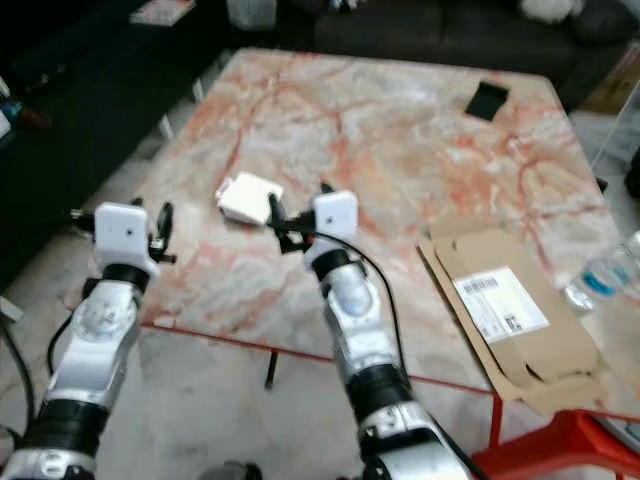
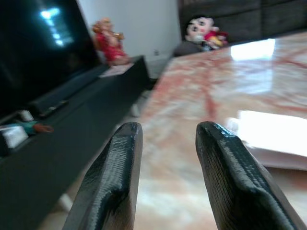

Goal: Picking trash to rubbish bin

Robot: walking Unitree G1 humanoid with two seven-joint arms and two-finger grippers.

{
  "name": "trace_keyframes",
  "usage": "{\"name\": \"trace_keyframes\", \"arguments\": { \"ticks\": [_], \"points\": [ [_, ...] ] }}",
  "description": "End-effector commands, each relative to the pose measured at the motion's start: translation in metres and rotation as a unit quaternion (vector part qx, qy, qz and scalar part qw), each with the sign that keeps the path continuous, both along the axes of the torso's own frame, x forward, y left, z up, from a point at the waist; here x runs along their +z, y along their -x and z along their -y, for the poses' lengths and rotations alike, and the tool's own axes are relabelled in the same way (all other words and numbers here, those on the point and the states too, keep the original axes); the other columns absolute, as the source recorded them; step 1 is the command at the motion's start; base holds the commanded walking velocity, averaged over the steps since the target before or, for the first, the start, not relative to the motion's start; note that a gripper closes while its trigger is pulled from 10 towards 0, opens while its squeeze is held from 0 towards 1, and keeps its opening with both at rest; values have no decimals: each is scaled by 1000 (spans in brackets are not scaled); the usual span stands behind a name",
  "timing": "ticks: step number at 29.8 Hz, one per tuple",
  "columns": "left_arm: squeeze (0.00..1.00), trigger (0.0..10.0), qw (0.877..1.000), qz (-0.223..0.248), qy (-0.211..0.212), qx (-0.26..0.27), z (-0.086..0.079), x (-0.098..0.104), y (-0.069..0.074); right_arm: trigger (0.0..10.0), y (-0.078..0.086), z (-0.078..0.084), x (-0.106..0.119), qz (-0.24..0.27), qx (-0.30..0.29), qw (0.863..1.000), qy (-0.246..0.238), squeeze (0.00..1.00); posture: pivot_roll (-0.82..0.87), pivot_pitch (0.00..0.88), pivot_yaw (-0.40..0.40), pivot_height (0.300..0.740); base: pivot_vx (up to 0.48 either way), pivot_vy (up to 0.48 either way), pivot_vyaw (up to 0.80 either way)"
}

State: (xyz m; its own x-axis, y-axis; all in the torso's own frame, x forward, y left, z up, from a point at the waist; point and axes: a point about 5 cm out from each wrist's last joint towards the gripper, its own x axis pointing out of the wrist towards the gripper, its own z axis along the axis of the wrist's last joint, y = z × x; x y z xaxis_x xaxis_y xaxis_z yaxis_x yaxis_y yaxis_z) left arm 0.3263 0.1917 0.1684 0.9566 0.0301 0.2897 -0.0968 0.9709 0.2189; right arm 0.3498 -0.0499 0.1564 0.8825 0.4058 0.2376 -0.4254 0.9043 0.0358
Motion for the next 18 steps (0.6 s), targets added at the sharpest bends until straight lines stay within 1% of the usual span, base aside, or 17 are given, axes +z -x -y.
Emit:
{"name": "trace_keyframes", "arguments": {
  "ticks": [1,9,18],
  "points": [
    [0,10000,1000,-2,8,-7,6,0,-1,10000,-1,3,1,1,-5,1000,-1,0,138,165,0,740,307,0,0],
    [0,10000,1000,0,9,-3,4,1,0,10000,-1,4,0,-1,-4,1000,-2,0,141,166,-3,740,306,0,0],
    [0,10000,1000,1,10,-5,6,2,-1,10000,-1,4,0,-1,-4,1000,0,0,138,164,-4,740,305,0,0]
  ]
}}
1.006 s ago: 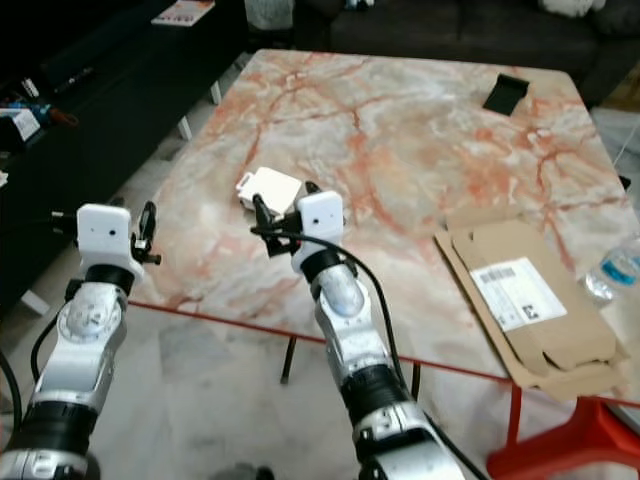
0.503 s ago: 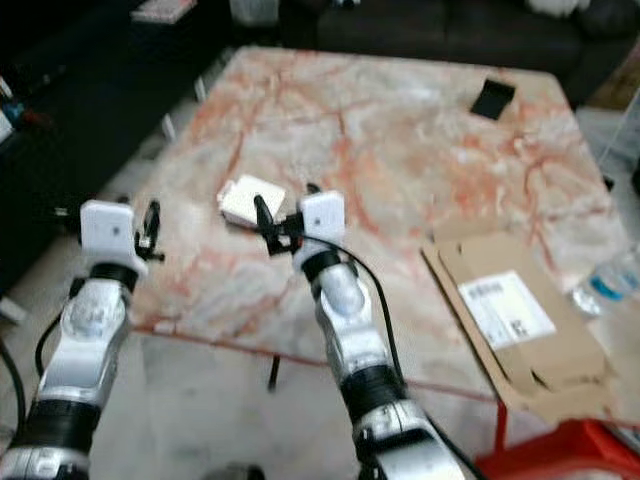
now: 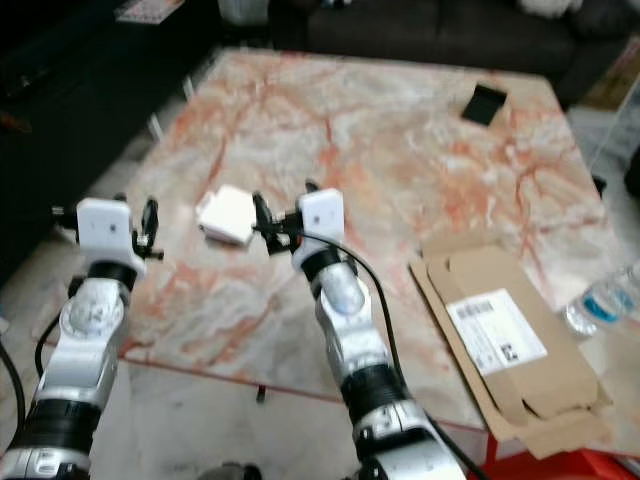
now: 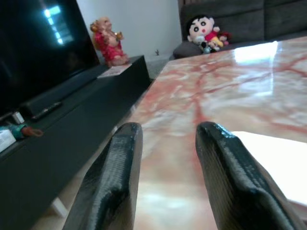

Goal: Picking trash to rubbish bin

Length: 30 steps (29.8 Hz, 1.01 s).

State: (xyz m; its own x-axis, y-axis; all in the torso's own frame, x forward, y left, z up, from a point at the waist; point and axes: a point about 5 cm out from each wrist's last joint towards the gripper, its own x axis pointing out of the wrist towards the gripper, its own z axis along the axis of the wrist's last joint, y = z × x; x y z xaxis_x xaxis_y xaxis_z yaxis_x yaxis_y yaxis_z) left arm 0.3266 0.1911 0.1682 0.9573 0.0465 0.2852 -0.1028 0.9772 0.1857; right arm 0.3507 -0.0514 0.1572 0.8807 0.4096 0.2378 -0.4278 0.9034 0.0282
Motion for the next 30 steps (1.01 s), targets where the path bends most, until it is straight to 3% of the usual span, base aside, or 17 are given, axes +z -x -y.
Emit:
{"name": "trace_keyframes", "arguments": {
  "ticks": [1,25,30],
  "points": [
    [0,10000,1000,3,-7,-9,5,2,-1,10000,-1,3,-1,-3,-6,1000,-4,0,140,164,-4,740,307,0,0],
    [0,10000,1000,2,-9,-10,6,3,-4,10000,-1,2,-2,-6,-7,1000,-8,0,141,159,3,740,305,0,0],
    [0,10000,1000,-7,-7,-6,4,1,-4,10000,-1,3,-3,-6,-9,1000,-9,0,140,161,5,740,0,0,0]
  ]
}}
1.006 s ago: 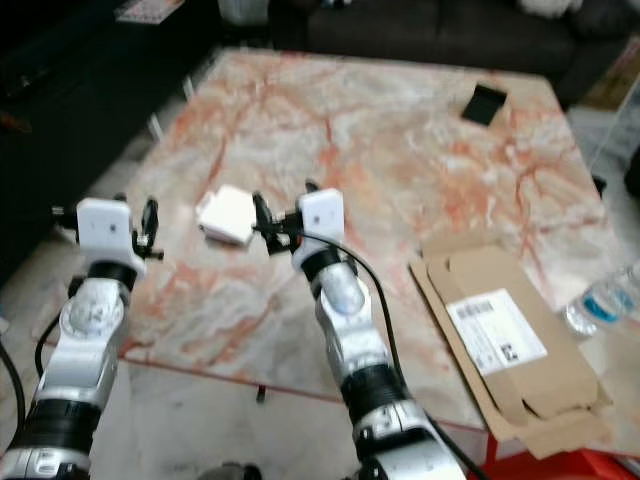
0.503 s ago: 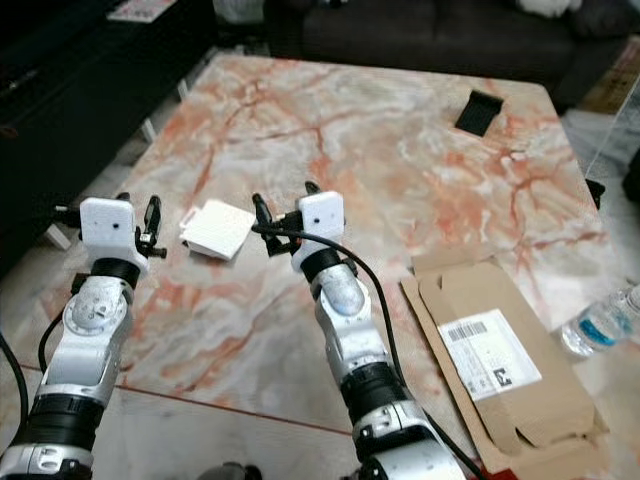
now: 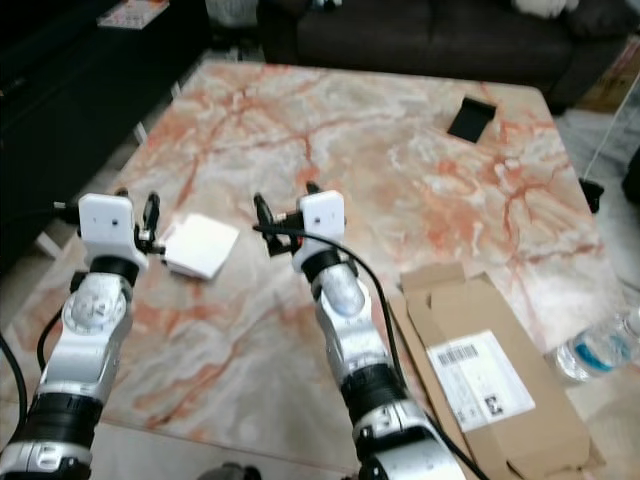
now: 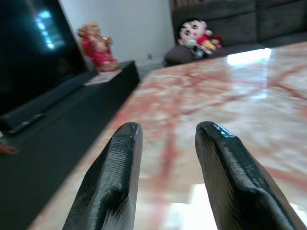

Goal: Picking trash to rubbish bin

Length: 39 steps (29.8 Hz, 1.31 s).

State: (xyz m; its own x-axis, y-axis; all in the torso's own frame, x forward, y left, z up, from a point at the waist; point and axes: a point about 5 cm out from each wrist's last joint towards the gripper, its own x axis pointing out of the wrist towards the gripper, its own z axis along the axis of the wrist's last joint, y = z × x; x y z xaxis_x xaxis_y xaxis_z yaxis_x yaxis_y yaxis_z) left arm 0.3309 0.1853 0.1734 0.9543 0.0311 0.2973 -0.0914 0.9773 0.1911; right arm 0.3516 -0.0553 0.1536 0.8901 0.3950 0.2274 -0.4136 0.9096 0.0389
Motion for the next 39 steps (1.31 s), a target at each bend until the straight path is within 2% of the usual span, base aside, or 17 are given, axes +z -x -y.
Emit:
{"name": "trace_keyframes", "arguments": {
  "ticks": [1,3,6,11,12,13,14,19,21,26,30,32,33,38,39],
  "points": [
    [0,10000,1000,-14,-2,2,-2,-5,0,10000,0,0,1,1,-2,1000,-6,0,140,161,5,740,0,0,0],
    [0,10000,1000,-18,5,5,-3,-7,1,10000,0,0,1,1,-2,1000,-6,0,140,161,5,740,0,0,0],
    [0,10000,999,-34,-8,30,-14,-11,1,10000,0,1,1,1,-4,1000,-5,0,144,161,3,740,0,0,0],
    [0,10000,998,-37,1,46,-23,-9,-1,10000,0,1,1,1,-3,1000,-5,0,144,161,2,740,0,0,0],
    [404,10000,998,-38,5,48,-25,-8,-2,10000,0,1,0,1,-3,1000,-5,0,142,161,2,740,0,0,0],
    [404,10000,998,-38,7,49,-26,-8,-2,10000,0,1,0,1,-4,1000,-5,0,142,161,2,740,0,0,0],
    [1000,10000,998,-39,7,51,-28,-8,-3,10000,0,1,0,1,-4,1000,-5,0,142,161,3,740,0,0,0],
    [1000,10000,997,-50,16,51,-31,-8,-6,10000,0,1,0,1,-5,1000,-6,0,139,165,2,740,0,0,0],
    [1000,10000,996,-56,42,50,-34,-9,-7,10000,1,2,-1,0,-5,1000,-6,0,137,167,1,740,0,0,0],
    [1000,10000,994,-63,68,54,-37,-11,-6,10000,1,2,-2,0,-5,1000,-3,0,136,169,-2,740,0,0,0],
    [1000,10000,988,-80,121,54,-41,-19,-5,10000,2,2,-2,-1,-4,1000,-2,0,137,173,-4,740,0,0,0],
    [1000,10000,986,-82,133,50,-41,-20,-5,10000,2,2,-3,-1,-3,1000,-2,0,134,175,-4,740,0,0,0],
    [1000,10000,982,-84,161,48,-41,-21,-6,10000,2,2,-3,-1,-3,1000,-2,0,133,175,-4,740,0,0,0],
    [1000,10000,971,-98,215,42,-40,-24,-9,10000,3,2,-3,-2,-3,1000,-1,0,131,176,-5,740,0,0,0],
    [922,10000,967,-102,229,34,-38,-25,-10,10000,3,2,-3,-2,-3,1000,0,0,130,177,-6,740,0,0,0]
  ]
}}
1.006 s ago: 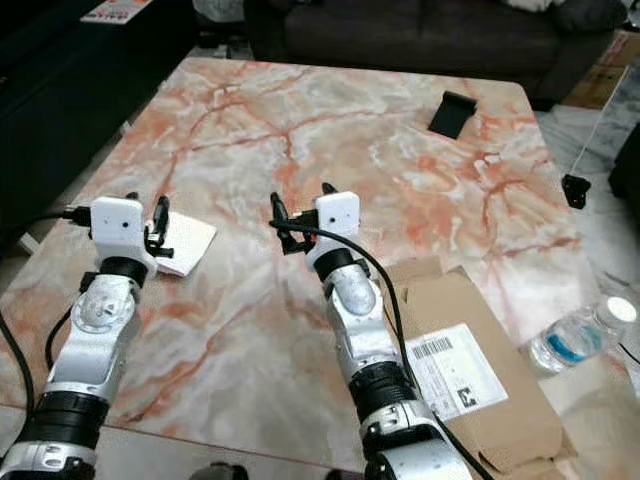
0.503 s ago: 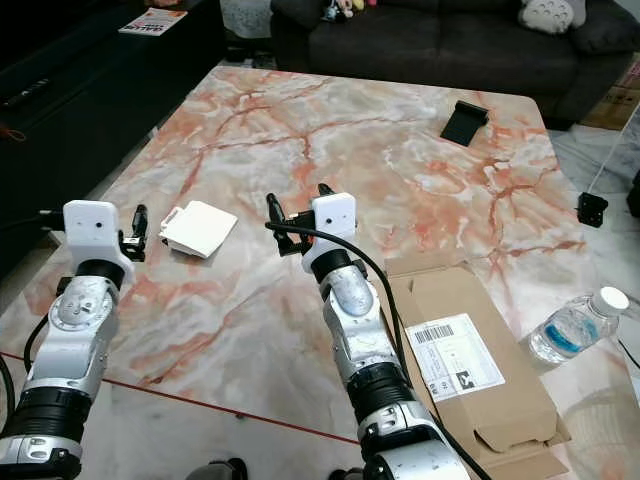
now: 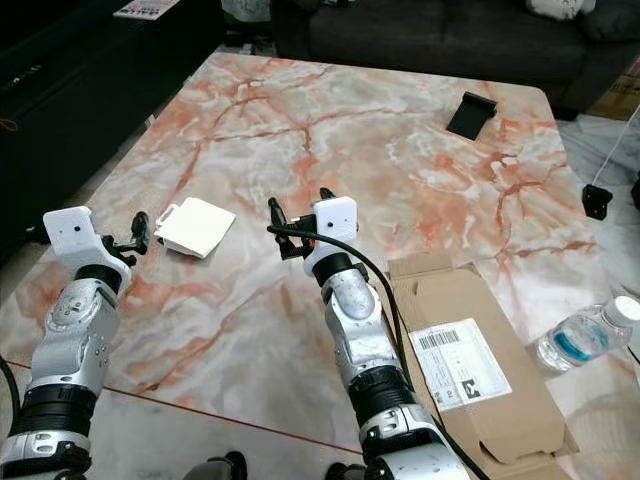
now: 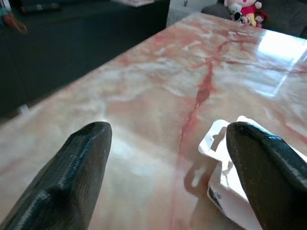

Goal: Picking trash to rubbish bin

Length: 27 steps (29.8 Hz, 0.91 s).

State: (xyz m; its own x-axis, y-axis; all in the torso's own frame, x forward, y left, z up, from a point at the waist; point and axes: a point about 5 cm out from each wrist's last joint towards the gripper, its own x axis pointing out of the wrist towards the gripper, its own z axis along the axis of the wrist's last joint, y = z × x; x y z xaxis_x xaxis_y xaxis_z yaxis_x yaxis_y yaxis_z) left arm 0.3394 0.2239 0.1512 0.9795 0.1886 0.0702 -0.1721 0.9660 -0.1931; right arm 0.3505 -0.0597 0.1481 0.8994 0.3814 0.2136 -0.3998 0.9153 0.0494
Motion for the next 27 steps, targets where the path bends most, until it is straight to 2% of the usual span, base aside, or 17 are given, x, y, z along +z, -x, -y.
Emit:
{"name": "trace_keyframes", "arguments": {
  "ticks": [1,7,11,15,27],
  "points": [
    [0,10000,999,-10,36,-11,2,-3,-3,10000,2,-2,2,7,4,1000,3,0,130,177,-6,740,0,0,0],
    [0,10000,995,-30,79,-44,13,-8,-7,10000,2,-2,2,11,6,1000,11,0,125,177,-7,740,0,0,0],
    [0,10000,992,-61,77,-81,28,-14,-8,10000,3,-3,2,11,8,1000,11,0,126,179,-7,740,0,0,0],
    [0,10000,988,-68,95,-99,38,-16,-8,10000,3,-3,3,12,8,1000,11,0,124,179,-7,740,0,0,0],
    [0,10000,986,-75,105,-102,39,-14,-9,10000,3,-3,3,13,8,1000,10,0,126,178,-6,740,0,0,0]
  ]
}}
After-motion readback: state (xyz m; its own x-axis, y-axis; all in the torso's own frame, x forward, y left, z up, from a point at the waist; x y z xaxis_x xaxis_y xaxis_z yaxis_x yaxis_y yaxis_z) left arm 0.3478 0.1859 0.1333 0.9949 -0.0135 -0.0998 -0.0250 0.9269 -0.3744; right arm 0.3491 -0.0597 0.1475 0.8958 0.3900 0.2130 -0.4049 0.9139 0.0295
